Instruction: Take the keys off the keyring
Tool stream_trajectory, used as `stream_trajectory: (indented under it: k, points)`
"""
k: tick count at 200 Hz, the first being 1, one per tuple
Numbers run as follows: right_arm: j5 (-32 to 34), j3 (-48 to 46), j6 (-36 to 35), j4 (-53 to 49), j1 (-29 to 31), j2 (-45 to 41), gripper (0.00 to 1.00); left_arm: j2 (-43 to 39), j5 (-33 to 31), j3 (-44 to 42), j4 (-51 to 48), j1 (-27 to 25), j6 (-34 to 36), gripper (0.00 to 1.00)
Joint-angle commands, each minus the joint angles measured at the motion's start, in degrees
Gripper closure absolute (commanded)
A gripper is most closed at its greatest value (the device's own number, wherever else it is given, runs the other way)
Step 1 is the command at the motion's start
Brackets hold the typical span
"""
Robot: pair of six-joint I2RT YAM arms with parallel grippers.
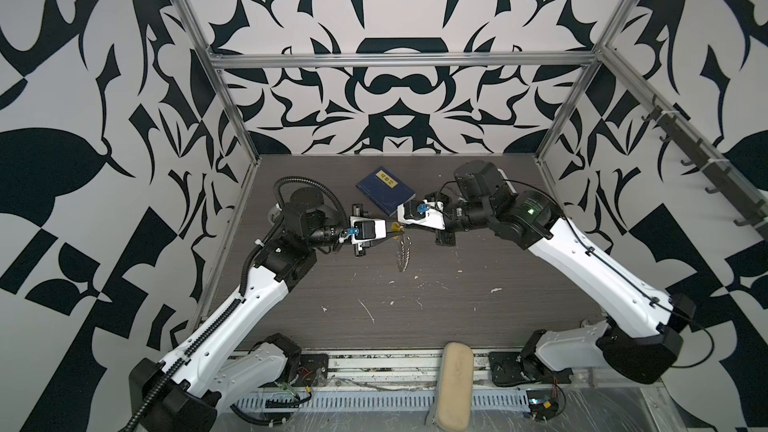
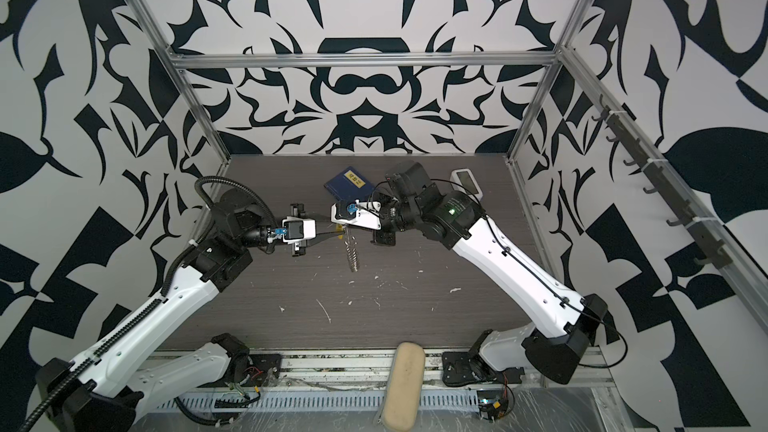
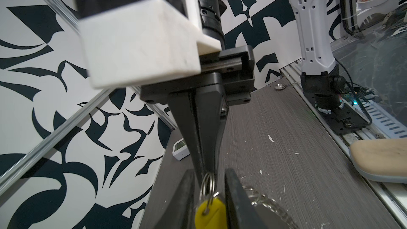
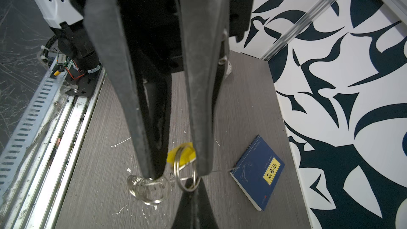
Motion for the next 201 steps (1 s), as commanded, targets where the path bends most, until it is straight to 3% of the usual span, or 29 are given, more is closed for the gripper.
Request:
stream_trajectory:
  k: [1, 43, 83, 103, 201]
  points:
    - [-2.0, 3.0, 0.1, 1.8, 0.4, -0.2, 1.0, -0.2, 1.0, 1.9, -2.3, -0.2, 1.2, 0.74]
    - [-2.3, 3.2, 0.3, 1.7, 0.6, -0.1, 1.0, 0.4, 0.4, 2.8, -2.3, -0.3, 1.7, 0.84]
    - [-2.7, 3.4, 0.4, 1.9, 0.6, -0.3, 1.0, 1.0, 0.9, 3.2, -2.8, -0.2, 1.6, 0.84]
    - [-2.7, 3.3, 0.4, 1.9, 0.6, -0.3, 1.0, 0.7, 0.5, 2.9, -3.0, -0.2, 2.3, 1.0]
    - [-4.2, -1.8, 2.0, 6.7, 0.1, -4.8, 1.0, -3.5, -4.6, -0.4, 5.0, 0.3, -2.5, 1.0]
